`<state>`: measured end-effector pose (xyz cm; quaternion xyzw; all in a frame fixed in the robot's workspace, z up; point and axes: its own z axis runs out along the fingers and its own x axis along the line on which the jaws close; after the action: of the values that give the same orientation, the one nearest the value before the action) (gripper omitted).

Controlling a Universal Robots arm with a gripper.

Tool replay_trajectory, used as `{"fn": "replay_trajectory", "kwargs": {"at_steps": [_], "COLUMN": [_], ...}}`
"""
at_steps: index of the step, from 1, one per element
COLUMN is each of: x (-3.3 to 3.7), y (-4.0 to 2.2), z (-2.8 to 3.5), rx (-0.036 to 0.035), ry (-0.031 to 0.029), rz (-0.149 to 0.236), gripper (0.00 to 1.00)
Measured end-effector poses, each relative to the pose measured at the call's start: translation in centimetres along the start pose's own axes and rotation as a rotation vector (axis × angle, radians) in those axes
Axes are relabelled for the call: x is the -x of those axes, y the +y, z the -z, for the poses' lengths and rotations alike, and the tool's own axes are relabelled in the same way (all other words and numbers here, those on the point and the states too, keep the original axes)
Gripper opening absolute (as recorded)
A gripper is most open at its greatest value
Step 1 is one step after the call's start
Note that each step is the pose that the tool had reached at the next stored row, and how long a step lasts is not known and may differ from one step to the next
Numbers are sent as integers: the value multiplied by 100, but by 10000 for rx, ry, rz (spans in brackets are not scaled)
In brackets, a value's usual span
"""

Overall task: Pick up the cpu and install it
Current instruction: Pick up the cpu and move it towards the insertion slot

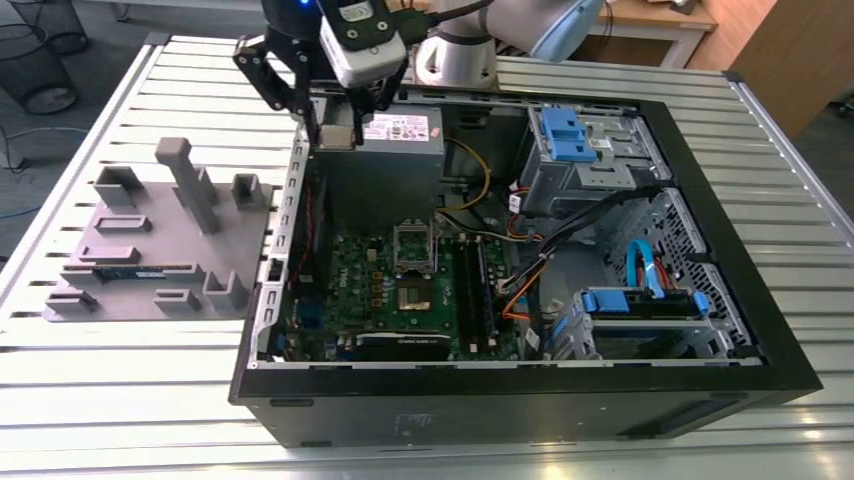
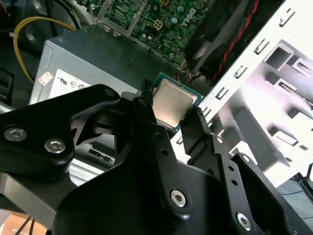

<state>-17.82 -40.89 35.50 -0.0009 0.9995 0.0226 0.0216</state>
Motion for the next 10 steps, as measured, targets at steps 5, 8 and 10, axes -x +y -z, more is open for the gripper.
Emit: {"fn": "replay_trajectory", "kwargs": {"at_steps": [5, 8, 10], "x": [157, 252, 373], "y": [0, 1, 2], "z": [-9, -14, -20], "rx": [1, 0, 0], "ry": [0, 0, 0], "rz": [0, 0, 0], "gripper": [47, 47, 47]}}
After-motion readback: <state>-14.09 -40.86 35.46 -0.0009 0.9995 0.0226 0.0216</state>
